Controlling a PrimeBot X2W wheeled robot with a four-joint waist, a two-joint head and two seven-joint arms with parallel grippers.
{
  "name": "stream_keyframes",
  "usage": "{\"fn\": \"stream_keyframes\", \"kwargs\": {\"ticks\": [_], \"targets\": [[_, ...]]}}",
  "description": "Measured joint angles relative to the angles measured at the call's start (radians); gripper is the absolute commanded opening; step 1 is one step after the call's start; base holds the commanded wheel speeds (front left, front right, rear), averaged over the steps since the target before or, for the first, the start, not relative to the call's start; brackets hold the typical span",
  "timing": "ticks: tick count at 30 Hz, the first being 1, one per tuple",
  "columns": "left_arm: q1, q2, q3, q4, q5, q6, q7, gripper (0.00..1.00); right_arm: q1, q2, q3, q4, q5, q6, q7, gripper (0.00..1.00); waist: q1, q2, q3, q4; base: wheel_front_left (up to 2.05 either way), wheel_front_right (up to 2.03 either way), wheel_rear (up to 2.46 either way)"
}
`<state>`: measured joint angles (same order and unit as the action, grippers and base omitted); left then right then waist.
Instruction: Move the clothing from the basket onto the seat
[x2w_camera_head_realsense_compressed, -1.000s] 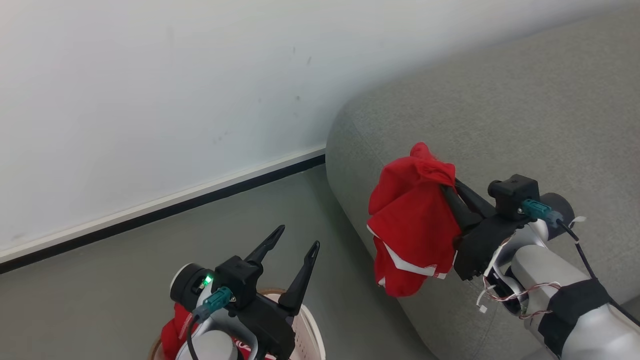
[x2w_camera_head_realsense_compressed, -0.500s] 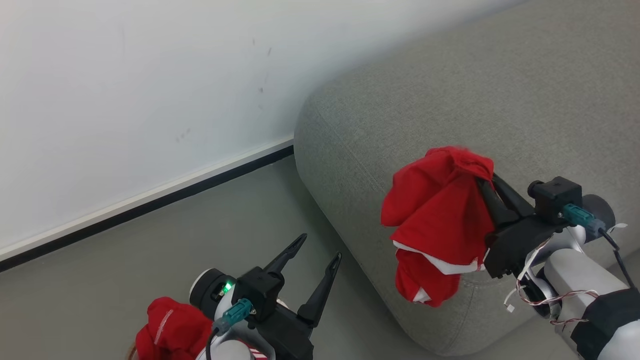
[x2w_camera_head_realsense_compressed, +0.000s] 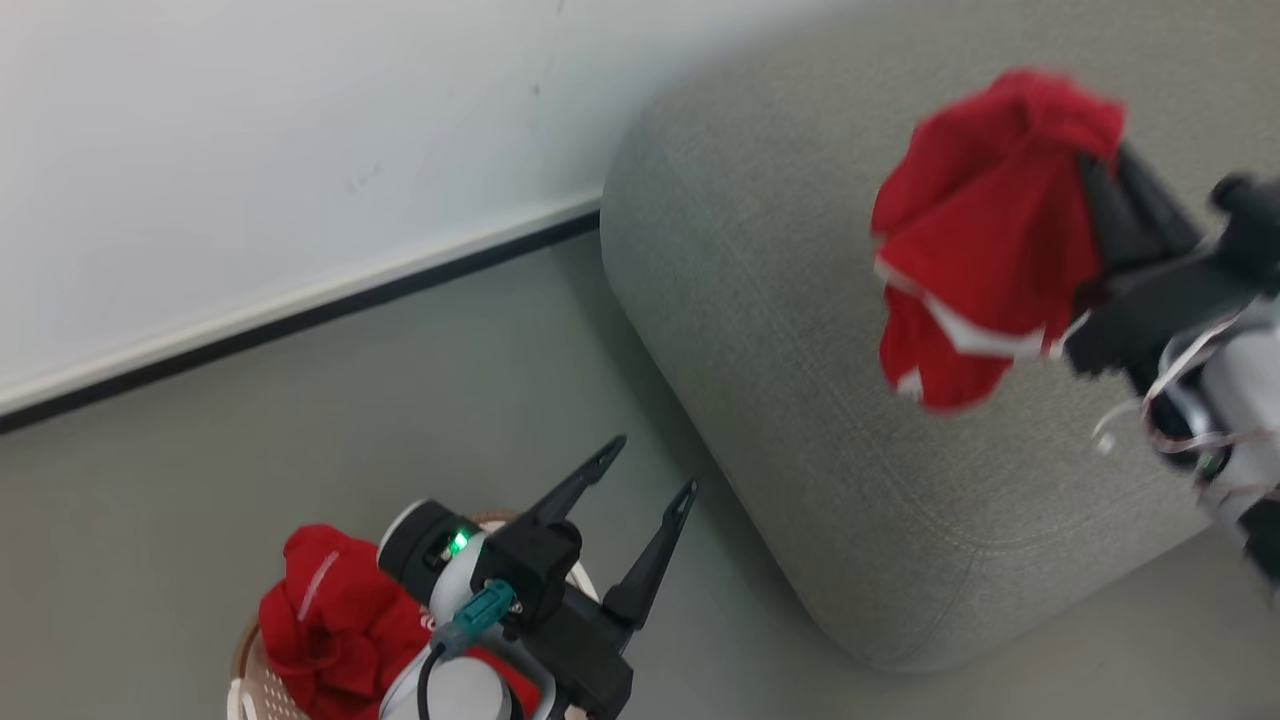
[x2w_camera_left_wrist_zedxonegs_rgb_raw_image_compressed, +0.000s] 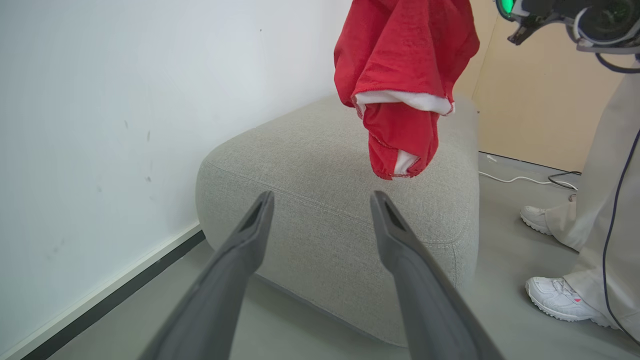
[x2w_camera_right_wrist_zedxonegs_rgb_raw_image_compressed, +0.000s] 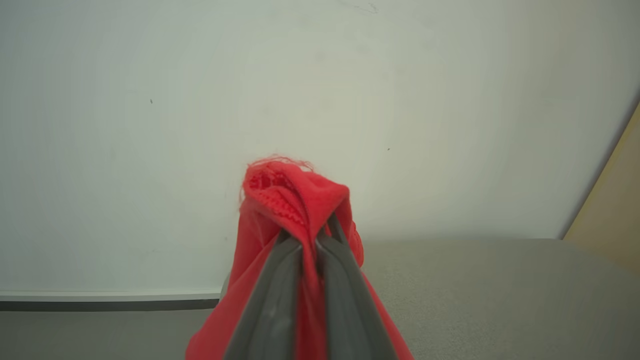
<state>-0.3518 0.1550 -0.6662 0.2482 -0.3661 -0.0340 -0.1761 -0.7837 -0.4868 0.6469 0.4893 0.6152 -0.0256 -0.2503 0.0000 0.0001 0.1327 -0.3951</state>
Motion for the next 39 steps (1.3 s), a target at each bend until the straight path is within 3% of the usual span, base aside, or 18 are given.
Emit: {"fn": "stream_keyframes", "kwargs": {"ticks": [12,22,32,39], "targets": [[-0.138,0.008,-0.001,-0.104,0.045,0.0,0.061,1.0,-0.359,-0.027,-0.092,0.168,-0.001,0.04,-0.006,0.0,0.0002,0.0001,0.174,0.048,0.0,0.0,0.0],[-0.215,0.03,0.006,-0.187,0.076,0.009,0.111,1.0,-0.513,-0.039,-0.132,0.302,0.002,0.048,0.003,0.0,0.0001,0.0001,0.319,0.093,0.0,0.0,0.0],[-0.28,0.051,0.003,-0.253,0.128,0.016,0.161,1.0,-0.587,-0.089,-0.198,0.406,0.012,-0.001,0.002,0.0,0.0001,0.0002,0.469,0.133,0.0,0.0,0.0],[-0.336,0.05,-0.002,-0.28,0.146,0.015,0.174,1.0,-0.626,-0.082,-0.206,0.466,0.017,-0.027,0.001,0.0,0.0001,0.0001,0.569,0.155,0.0,0.0,0.0]]}}
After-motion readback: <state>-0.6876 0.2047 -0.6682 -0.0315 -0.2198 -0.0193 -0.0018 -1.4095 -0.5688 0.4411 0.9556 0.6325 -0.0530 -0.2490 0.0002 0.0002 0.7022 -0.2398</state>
